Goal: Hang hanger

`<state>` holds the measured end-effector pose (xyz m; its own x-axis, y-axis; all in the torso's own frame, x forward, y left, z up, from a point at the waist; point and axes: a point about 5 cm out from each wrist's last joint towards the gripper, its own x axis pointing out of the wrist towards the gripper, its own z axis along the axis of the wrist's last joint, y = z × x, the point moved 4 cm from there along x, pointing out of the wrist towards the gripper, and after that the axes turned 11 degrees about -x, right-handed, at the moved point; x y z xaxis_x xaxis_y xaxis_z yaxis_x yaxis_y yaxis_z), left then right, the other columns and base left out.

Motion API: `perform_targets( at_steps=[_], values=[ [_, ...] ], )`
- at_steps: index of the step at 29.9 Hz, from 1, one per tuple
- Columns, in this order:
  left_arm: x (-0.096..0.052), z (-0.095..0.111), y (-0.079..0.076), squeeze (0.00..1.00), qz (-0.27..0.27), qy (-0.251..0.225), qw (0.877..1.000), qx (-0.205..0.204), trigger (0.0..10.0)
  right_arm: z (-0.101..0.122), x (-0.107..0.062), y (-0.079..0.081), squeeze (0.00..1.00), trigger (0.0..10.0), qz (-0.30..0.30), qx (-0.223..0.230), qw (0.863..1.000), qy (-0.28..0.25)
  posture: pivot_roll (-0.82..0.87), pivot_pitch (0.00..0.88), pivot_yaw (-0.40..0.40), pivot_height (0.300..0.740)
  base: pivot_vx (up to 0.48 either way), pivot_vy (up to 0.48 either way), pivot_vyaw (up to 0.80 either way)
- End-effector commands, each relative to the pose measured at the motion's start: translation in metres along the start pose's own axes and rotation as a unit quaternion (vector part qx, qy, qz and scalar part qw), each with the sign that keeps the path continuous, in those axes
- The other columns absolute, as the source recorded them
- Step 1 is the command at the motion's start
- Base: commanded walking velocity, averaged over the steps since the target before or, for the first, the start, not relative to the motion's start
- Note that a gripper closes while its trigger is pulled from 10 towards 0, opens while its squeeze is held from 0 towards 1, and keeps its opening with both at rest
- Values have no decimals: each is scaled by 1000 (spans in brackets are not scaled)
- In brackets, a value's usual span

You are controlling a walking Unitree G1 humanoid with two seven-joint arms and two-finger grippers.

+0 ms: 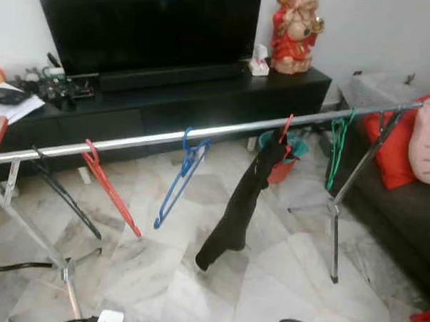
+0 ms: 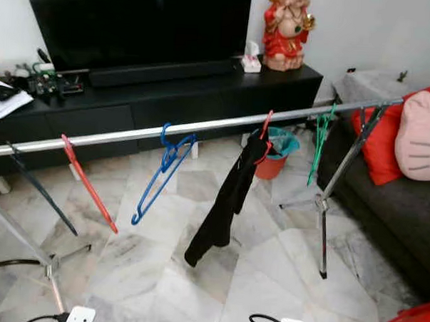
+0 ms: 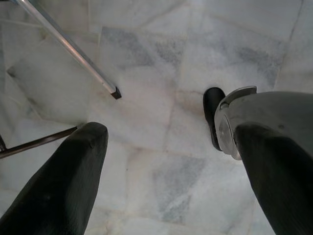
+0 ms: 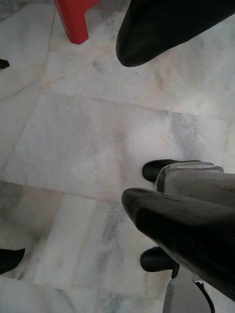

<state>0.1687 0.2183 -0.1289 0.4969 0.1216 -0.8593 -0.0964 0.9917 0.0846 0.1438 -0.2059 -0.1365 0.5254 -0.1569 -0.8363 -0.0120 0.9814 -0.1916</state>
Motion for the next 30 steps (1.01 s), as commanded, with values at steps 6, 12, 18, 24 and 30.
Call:
perform_targets(
  at_steps=[6,12,18,24,30],
  values=[
    [-1,-5,11,0,12,7,1000,4,10000,5,1,1,0,10000,2,0,1000,-9,58,0,-20,740,0,0,0],
    [-1,-4,8,0,11,6,1000,7,10000,5,1,1,0,10000,3,-2,1000,-8,58,0,-20,740,0,0,0],
    [0,0,6,0,6,-4,1000,13,10000,4,1,1,0,10000,3,0,1000,-8,68,0,-20,740,0,0,0],
    [0,21,8,0,10,-49,998,25,10000,5,1,2,0,10000,2,1,1000,-9,69,0,-13,740,0,0,0],
    [-4,58,15,0,7,-144,989,22,10000,6,1,2,0,10000,0,4,1000,-11,67,0,-4,740,0,0,0]
  ],
)
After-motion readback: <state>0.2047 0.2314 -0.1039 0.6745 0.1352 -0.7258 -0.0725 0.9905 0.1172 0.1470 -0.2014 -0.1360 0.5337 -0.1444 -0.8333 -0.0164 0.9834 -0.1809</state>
